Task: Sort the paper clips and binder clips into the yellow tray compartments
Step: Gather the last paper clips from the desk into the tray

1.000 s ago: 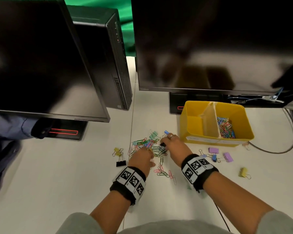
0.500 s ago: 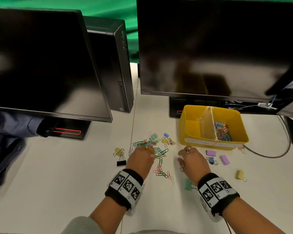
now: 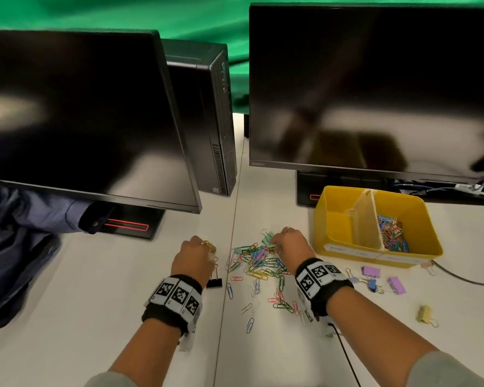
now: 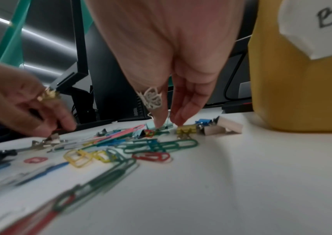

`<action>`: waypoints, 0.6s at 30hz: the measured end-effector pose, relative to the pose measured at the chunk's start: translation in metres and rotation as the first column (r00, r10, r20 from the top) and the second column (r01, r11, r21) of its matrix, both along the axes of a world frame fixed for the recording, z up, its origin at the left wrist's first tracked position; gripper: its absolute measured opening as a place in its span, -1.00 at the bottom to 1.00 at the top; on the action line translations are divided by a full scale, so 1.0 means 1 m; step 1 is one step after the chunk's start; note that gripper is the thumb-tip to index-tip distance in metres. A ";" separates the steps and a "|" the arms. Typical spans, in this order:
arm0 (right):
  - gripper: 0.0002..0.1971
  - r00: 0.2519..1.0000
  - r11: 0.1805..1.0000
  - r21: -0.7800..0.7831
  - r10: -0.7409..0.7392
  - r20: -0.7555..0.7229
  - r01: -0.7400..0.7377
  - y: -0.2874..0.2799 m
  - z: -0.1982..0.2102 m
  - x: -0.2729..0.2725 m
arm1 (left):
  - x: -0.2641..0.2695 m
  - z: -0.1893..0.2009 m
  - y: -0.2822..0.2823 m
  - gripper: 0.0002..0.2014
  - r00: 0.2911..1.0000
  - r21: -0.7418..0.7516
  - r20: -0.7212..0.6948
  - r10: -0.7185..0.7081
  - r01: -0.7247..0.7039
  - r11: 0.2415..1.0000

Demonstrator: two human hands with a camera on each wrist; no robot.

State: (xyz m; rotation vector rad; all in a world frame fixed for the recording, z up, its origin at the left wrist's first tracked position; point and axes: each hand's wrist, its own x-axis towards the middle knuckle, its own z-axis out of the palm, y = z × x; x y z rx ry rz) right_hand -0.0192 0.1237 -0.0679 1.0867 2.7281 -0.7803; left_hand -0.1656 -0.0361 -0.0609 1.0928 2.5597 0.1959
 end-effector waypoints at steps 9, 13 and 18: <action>-0.76 0.994 0.992 0.114 -0.035 -0.104 0.047 0.004 0.024 0.020 | 0.018 0.000 0.054 -0.69 0.982 -0.085 0.096 -0.160 0.168 0.982; -0.78 0.997 0.995 0.092 -0.047 0.062 0.042 -0.005 0.040 0.065 | 0.016 0.003 0.056 -0.74 0.984 -0.091 0.118 -0.131 0.142 0.986; -0.76 0.957 0.998 0.047 -0.057 0.286 0.045 -0.020 0.041 0.096 | 0.015 0.012 0.052 -0.79 0.983 -0.015 0.158 -0.093 0.096 0.995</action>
